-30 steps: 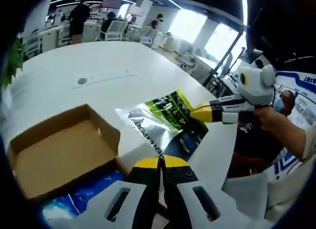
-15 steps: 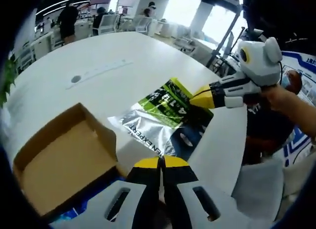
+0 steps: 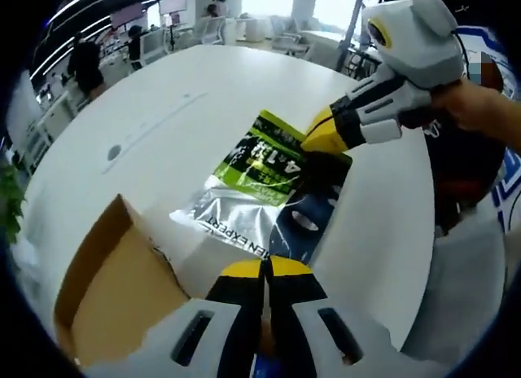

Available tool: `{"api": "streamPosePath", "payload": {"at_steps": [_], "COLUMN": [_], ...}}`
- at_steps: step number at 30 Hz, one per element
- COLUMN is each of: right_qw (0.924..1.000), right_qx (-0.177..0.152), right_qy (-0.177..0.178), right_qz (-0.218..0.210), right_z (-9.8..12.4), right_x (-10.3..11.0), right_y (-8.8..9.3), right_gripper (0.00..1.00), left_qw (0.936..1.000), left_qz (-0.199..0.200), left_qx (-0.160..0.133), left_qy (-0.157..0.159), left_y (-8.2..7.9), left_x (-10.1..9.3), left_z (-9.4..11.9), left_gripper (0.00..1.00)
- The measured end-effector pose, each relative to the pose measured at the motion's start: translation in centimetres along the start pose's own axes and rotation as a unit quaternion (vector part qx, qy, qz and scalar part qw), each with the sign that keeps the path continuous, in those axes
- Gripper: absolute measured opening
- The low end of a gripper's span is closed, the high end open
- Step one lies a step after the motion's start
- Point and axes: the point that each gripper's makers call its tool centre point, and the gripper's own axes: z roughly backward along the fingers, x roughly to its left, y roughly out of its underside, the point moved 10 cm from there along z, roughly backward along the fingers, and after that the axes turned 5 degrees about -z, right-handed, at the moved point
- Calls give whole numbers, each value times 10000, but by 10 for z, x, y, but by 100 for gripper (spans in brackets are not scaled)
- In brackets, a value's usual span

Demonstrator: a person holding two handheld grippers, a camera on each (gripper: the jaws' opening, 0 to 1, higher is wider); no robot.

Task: Operate the shoe box by opening the lid, removing the specified soft item, and placing it in the target area until the item is outside and the box remains undamaged.

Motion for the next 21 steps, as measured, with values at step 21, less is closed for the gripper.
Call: {"api": "streamPosePath", "payload": {"at_steps": [21], "right_qw": [9999], "right_qx": [57], "right_qy": [97], "right_qz": [-114], "right_z": [-25], "right_x": [-9], "right_y": [8], "right_gripper": [0], "left_qw": [9848], "left_qz": [-1563], "left_qx": [633], "left_qy": [-424], "left_y": [-7], "left_x": [-5], "left_z": [-27], "left_gripper": [0]}}
